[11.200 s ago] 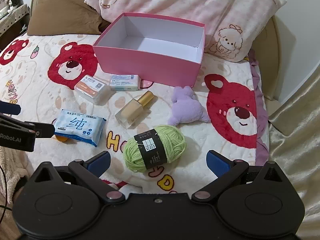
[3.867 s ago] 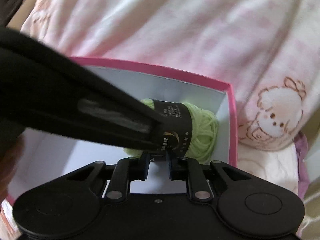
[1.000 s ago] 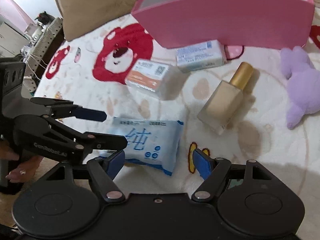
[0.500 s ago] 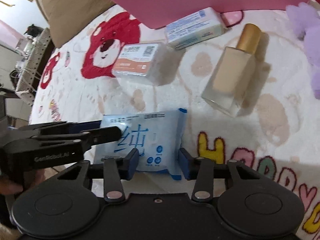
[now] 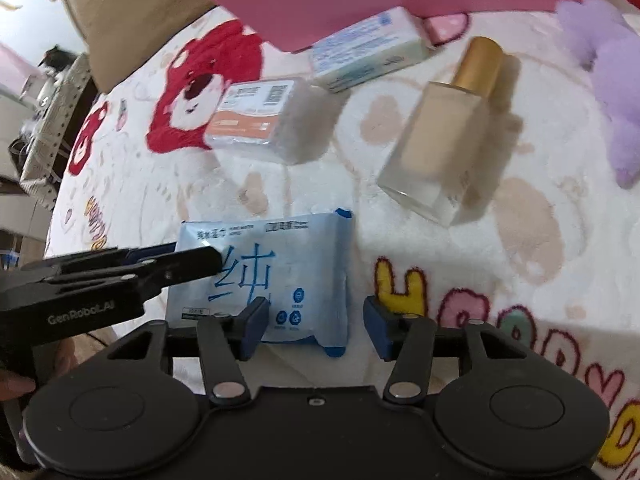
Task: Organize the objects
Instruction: 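Move the left gripper to the blue wet-wipes pack and grasp it, then carry the wet-wipes pack with the left gripper into the pink box, then open the left gripper to drop the wipes pack and withdraw, then move the left gripper to the orange makeup sponge and grasp it, then carry the orange sponge with the left gripper toward the pink box, then open the left gripper to drop the sponge into the box and withdraw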
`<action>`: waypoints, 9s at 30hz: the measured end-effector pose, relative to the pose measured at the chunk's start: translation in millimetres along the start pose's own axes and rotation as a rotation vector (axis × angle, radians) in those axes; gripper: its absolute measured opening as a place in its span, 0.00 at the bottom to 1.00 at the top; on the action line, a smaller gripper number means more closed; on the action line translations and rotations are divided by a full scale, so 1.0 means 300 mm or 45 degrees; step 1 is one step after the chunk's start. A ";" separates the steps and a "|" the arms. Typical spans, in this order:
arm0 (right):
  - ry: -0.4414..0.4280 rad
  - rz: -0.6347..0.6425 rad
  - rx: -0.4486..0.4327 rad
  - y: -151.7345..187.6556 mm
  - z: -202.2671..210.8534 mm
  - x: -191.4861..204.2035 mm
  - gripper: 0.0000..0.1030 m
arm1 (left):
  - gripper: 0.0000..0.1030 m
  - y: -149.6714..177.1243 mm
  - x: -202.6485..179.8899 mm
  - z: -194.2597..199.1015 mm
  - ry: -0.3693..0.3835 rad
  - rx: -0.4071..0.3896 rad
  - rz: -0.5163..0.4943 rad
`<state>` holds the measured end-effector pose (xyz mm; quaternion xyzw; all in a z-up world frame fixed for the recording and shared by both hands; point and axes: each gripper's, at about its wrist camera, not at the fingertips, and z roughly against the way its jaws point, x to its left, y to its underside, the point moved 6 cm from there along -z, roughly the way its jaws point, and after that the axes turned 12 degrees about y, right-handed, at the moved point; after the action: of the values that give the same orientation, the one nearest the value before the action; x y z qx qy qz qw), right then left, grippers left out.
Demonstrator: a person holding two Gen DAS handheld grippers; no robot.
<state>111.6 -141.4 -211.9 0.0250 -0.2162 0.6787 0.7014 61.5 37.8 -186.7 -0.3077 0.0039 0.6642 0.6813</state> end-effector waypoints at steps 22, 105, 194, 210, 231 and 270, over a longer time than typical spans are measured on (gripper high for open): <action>0.231 0.230 -0.467 -0.143 0.474 0.063 0.56 | 0.33 -0.191 -0.275 0.225 0.287 -0.217 -0.042; 0.454 0.397 -0.376 -0.659 0.489 -0.011 0.56 | 0.54 -0.804 -0.294 0.153 0.052 -0.028 -0.221; -0.007 0.293 -0.173 0.096 0.010 0.194 0.44 | 0.33 0.072 -0.090 0.011 0.328 0.089 -0.297; 0.424 0.547 -0.431 -0.001 0.205 0.179 0.43 | 0.33 -0.023 -0.236 0.083 0.491 -0.038 -0.240; 0.616 0.453 -0.661 -0.363 0.619 0.101 0.42 | 0.36 -0.505 -0.516 0.201 0.547 -0.159 -0.286; 0.377 0.178 -0.390 -0.967 0.140 -0.103 0.42 | 0.36 -1.007 -0.136 -0.317 0.430 -0.112 0.295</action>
<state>380.1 -206.6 -109.3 -0.1968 -0.2126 0.6812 0.6724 369.3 -17.7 -121.9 -0.4416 0.1244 0.6767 0.5759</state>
